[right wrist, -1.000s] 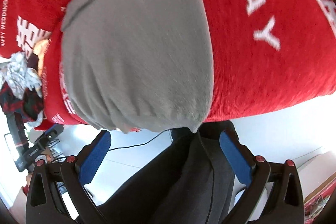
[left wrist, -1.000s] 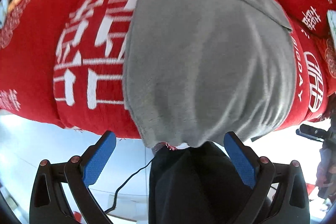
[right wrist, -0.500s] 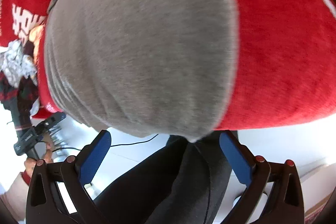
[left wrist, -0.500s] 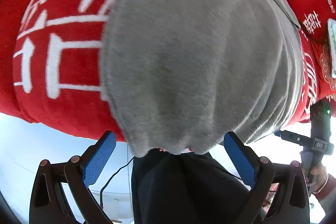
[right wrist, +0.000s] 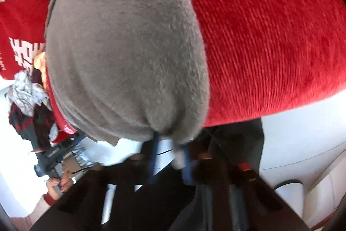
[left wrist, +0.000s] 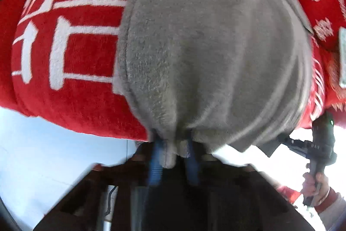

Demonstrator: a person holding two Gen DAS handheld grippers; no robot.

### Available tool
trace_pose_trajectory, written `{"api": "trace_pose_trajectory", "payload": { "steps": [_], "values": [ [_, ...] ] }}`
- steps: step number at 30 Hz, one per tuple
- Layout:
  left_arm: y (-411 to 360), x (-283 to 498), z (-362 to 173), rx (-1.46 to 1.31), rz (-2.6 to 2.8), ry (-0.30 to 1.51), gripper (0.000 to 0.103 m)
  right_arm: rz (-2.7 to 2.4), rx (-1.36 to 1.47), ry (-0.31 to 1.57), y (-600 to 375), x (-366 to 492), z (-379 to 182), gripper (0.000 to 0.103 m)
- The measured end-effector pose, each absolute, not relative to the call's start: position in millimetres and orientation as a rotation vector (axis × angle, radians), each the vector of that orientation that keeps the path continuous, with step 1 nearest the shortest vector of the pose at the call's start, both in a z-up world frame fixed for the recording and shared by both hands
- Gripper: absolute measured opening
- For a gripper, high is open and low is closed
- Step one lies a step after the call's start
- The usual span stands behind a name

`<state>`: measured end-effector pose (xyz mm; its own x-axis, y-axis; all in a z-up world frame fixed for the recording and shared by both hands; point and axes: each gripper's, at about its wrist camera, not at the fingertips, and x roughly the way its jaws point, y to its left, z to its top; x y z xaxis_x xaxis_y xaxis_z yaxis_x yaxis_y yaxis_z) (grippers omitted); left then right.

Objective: Fold small clothes

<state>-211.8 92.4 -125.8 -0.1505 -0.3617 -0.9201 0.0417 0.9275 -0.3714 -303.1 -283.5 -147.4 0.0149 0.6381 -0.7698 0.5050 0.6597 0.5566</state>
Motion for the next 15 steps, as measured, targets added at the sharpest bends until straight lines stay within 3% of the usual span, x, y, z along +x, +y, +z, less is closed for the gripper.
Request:
{"api": "trace_pose_trajectory", "payload": {
  "steps": [6, 9, 15],
  "values": [
    [98.1, -195.6, -80.1, -0.401, -0.485, 1.594, 0.011, 0.283, 1.076, 1.495, -283.1, -304.4, -97.0, 0.008],
    [95.8, -175.9, -54.8, -0.461, -0.516, 1.530, 0.005, 0.327, 1.136, 1.394, -289.1, -290.5, -66.8, 0.008],
    [79.6, -112.0, -33.2, -0.403, -0.525, 1.452, 0.005, 0.355, 1.221, 1.223, -312.1, -236.0, -35.3, 0.007]
  ]
}}
